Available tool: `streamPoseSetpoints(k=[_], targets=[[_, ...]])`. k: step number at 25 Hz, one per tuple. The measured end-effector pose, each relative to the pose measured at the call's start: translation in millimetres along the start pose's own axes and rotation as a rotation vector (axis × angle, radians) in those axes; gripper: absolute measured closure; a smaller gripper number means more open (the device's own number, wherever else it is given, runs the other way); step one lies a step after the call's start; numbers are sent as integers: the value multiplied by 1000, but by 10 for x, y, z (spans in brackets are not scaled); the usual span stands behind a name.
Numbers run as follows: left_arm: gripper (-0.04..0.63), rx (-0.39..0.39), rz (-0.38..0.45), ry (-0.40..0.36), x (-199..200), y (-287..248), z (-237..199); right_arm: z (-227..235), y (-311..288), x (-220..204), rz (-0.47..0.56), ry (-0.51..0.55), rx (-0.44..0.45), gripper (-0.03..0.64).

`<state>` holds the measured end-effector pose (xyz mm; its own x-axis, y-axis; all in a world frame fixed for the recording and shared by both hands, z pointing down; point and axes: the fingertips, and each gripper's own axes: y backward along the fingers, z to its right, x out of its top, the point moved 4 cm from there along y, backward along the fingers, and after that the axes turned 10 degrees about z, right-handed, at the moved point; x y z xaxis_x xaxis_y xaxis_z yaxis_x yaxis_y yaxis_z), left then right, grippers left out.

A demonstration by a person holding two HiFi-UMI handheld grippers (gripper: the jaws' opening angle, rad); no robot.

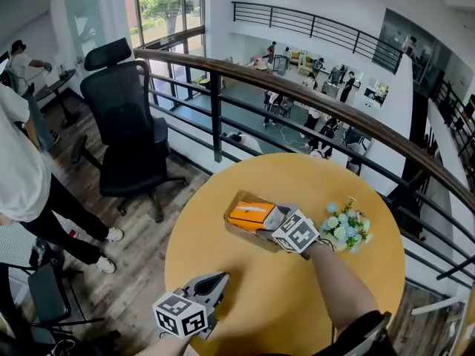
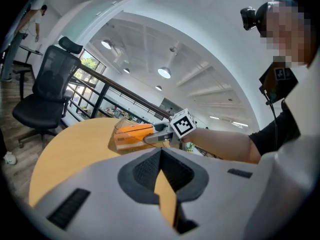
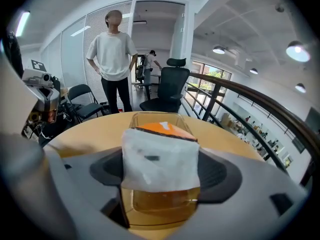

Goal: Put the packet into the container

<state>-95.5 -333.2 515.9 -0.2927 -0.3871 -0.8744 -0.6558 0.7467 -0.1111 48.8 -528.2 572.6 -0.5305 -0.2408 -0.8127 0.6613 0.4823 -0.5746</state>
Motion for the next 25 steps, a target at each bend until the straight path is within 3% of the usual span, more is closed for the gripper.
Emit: streamPoseSetpoints(k=[5, 22, 23, 25], targets=[[591, 10, 6, 3, 10, 14, -9, 46, 76, 42, 29, -69, 53, 191], [591, -15, 5, -3, 20, -8, 120, -65, 371, 8, 91, -92, 32, 184], [591, -20, 4, -6, 23, -8, 137, -93, 409, 7, 103, -93, 28, 190], [591, -27, 2, -14, 26, 8, 170, -150, 503, 33, 141, -96, 4, 306]])
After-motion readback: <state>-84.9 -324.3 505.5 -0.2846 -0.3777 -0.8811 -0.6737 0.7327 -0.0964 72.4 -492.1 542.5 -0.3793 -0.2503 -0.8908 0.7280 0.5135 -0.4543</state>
